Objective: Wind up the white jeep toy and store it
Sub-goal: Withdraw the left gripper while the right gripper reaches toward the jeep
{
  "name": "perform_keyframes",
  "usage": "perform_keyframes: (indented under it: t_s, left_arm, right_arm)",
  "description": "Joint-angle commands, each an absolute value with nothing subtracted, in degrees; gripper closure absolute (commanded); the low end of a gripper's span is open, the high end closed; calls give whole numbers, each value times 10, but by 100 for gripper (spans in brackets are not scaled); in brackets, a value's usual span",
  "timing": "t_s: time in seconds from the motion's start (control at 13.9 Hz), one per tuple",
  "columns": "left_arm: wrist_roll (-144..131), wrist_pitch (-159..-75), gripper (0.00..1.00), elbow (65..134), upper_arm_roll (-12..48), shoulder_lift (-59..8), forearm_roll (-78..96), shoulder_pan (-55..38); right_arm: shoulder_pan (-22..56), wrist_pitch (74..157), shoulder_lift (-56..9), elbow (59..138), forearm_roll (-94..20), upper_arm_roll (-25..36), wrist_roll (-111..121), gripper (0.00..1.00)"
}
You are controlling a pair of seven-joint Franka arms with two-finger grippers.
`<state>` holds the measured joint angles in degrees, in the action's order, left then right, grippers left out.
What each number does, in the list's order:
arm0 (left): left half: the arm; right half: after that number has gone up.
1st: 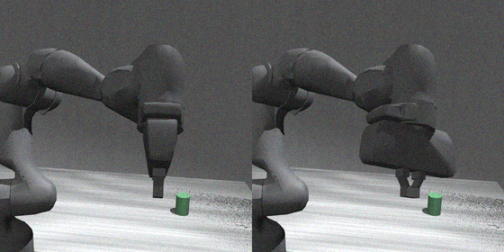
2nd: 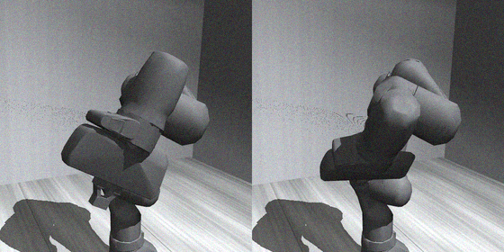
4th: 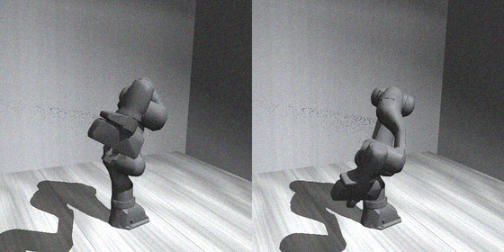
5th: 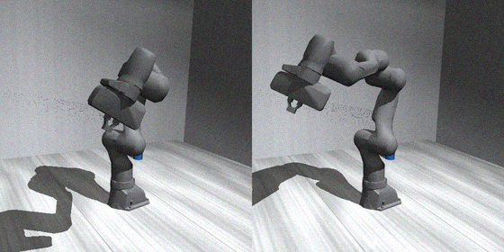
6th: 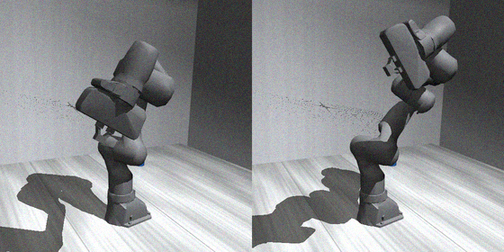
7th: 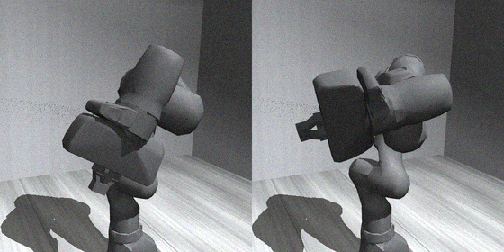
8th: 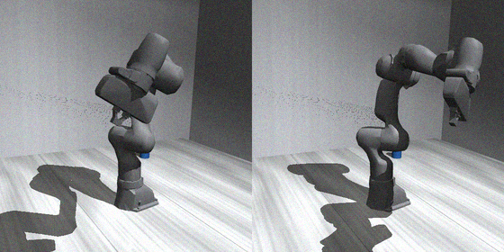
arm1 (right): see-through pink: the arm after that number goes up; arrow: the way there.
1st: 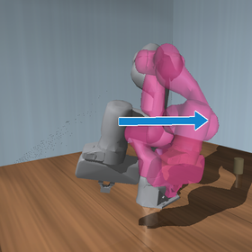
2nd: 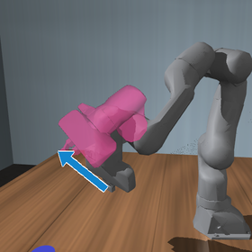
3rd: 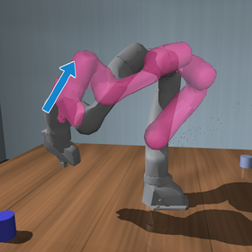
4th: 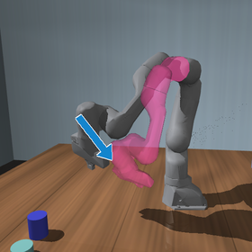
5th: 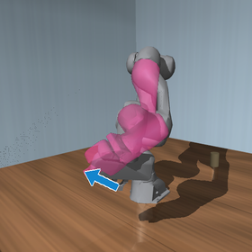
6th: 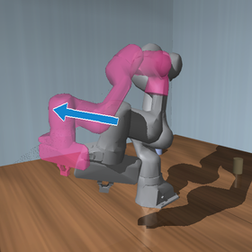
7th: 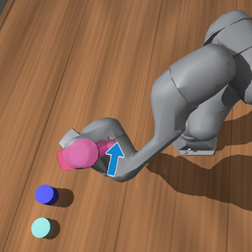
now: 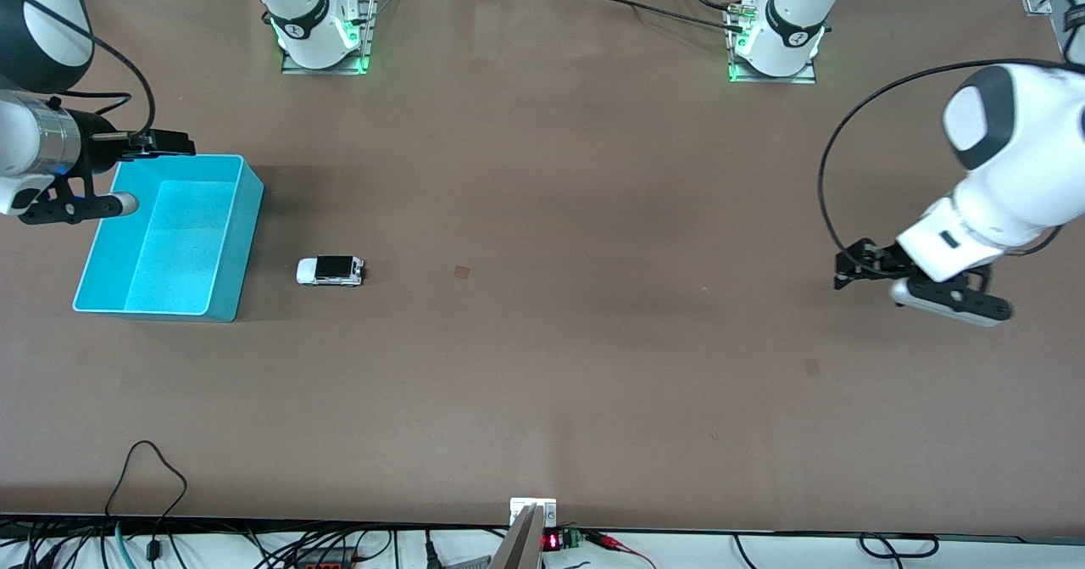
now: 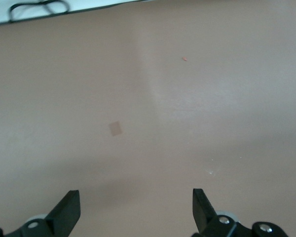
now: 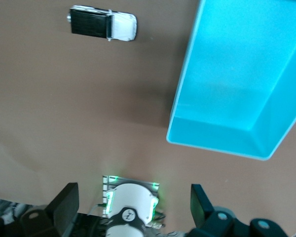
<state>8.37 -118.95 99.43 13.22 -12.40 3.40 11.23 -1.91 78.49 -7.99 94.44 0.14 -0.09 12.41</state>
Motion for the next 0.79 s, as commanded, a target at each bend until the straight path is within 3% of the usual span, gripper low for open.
perform_keyframes:
  t_s: [0.0,0.22,0.36,0.72]
  left_arm:
    - [6,-1103,0,930,93,-118,38,78]
    - [-10,-995,0,853,27,-118,38,29]
    - [-8,-924,0,831,16,-118,38,29]
    - [-8,-906,0,836,12,-103,38,36]
  right_arm:
    - [-27,814,-78,962,-2,1,224,0]
    - [-17,849,-74,987,0,-1,290,0]
    - [-1,849,-72,988,1,-1,321,0]
    - [12,910,-55,1034,5,-1,447,0]
